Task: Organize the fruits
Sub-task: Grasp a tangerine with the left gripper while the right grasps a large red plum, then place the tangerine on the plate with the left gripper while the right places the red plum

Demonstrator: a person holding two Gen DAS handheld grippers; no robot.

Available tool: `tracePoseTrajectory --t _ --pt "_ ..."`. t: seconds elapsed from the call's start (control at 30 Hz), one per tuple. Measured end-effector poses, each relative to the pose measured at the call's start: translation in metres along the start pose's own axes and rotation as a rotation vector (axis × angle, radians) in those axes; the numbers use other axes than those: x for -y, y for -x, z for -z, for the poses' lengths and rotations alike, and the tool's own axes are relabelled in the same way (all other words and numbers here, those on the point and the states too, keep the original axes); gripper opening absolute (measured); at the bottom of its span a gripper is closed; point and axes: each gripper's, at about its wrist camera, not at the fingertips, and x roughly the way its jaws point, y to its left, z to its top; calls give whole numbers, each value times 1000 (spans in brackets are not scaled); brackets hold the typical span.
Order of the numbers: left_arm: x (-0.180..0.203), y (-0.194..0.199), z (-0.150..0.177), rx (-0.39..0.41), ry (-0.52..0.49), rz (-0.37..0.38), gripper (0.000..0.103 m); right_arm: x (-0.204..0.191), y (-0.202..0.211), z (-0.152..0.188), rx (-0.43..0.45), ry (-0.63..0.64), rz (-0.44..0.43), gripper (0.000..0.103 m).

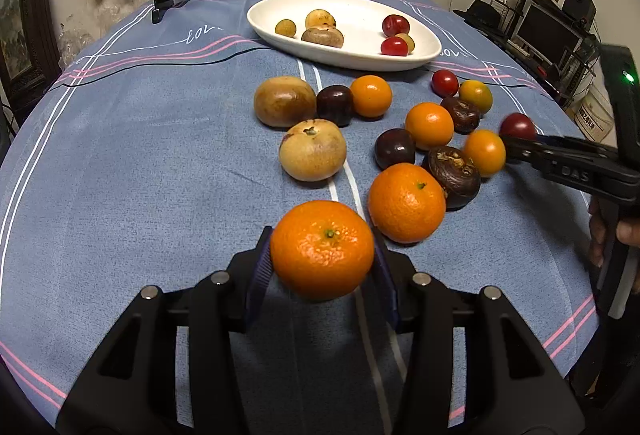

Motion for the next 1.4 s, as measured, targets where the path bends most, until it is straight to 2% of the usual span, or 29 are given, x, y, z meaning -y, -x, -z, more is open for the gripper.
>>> tracePoseTrajectory --t 0.17,0.33,0.47,0.6,0.73,0.87,0.93,1.07,1.23,1.4 --pt "1 1 -2 -5 -5 -19 47 17 23 13 35 -39 1 40" --pt "-1 19 -13 40 -6 -13 47 24 46 12 100 -54 -4 40" --pt "0 30 -47 84 -11 7 47 23 56 1 144 -53 -20 41" --pt "9 29 -93 140 -32 -15 47 12 59 -19 168 -26 -49 41" --pt "12 17 -129 132 -21 1 47 -3 54 -44 196 15 -70 41" --pt "9 -9 -165 115 -1 -5 47 -18 34 -82 195 50 -128 41" --pt "1 -30 -184 94 35 -28 47 -27 17 -100 191 71 -119 41" --pt "-12 -65 -203 37 80 -59 47 -37 -23 -131 121 83 -156 41" --pt "-16 -101 -219 -15 80 -93 47 -44 -66 -157 63 104 -100 41" --pt "-16 -120 -226 -28 75 -103 47 -47 -93 -167 22 114 -70 42"
